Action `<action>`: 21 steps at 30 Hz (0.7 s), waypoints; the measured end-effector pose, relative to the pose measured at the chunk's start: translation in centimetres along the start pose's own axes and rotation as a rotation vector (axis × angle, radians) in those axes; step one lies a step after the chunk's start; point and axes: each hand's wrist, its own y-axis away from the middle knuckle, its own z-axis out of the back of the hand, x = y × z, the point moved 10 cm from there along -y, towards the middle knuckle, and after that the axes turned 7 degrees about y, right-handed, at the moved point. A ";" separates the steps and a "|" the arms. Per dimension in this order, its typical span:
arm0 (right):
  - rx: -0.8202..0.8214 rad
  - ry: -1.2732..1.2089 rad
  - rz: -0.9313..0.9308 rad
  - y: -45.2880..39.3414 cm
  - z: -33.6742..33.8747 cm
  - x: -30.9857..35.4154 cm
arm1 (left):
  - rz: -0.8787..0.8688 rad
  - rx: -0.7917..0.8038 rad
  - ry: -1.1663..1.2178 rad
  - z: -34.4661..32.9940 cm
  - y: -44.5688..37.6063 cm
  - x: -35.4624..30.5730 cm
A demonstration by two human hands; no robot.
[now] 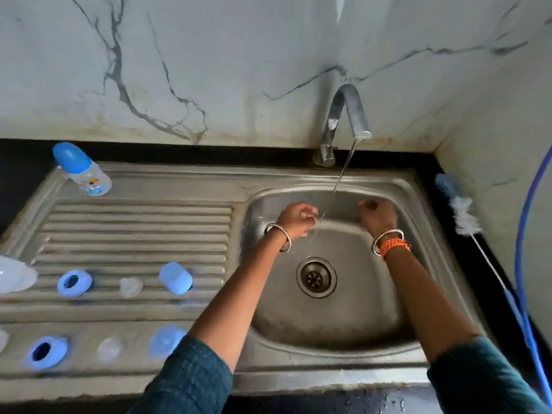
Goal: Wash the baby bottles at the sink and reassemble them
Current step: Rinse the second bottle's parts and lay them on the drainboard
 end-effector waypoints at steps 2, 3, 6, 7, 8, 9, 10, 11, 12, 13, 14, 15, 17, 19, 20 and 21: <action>-0.005 -0.026 0.151 -3.9 0.2 4.4 | 0.014 -0.028 0.002 -2.4 -2.7 0.2; -0.005 -0.014 0.233 -5.3 0.0 7.0 | 0.021 -0.048 0.008 -3.2 -3.9 0.2; 0.080 -0.010 0.461 -8.0 -2.6 13.1 | 0.030 -0.125 0.086 -3.8 -6.1 0.9; 0.132 0.031 0.492 -8.4 -4.0 13.8 | 0.026 -0.143 0.098 -3.7 -6.4 1.0; 0.147 0.120 0.510 -8.6 -4.9 14.0 | 0.017 -0.168 0.085 -3.4 -6.7 1.1; 0.129 0.179 0.506 -8.9 -5.2 13.8 | 0.001 -0.189 0.052 -3.1 -6.9 1.1; 0.054 0.146 0.493 -9.1 -4.7 13.6 | -0.015 -0.200 0.044 -2.9 -6.9 1.0; -0.013 0.027 0.465 -8.8 -3.7 13.3 | -0.013 -0.196 0.088 -2.9 -6.8 0.9; -0.091 -0.084 0.428 -8.6 -2.5 12.8 | 0.000 -0.192 0.164 -3.0 -6.6 0.7; -0.146 -0.146 0.403 -8.2 -1.4 12.5 | 0.008 -0.177 0.232 -3.2 -6.4 0.4; -0.161 -0.150 0.394 -8.0 -1.0 12.4 | 0.014 -0.160 0.285 -3.6 -6.2 -0.2; -0.126 -0.140 0.388 -7.6 -1.0 12.2 | 0.015 -0.150 0.313 -3.8 -6.0 -0.7; -0.025 -0.107 0.412 -6.9 -1.3 12.2 | -0.028 -0.156 0.341 -3.8 -5.3 -2.1; -0.009 -0.146 0.390 -5.9 0.0 11.8 | -0.117 -0.193 0.421 -3.0 -4.4 -4.2; -0.036 -0.167 0.379 -5.2 1.1 11.5 | -0.165 -0.221 0.478 -2.3 -4.0 -5.2; -0.071 -0.204 0.388 -3.7 2.2 11.2 | -0.233 -0.252 0.507 -1.8 -3.2 -6.4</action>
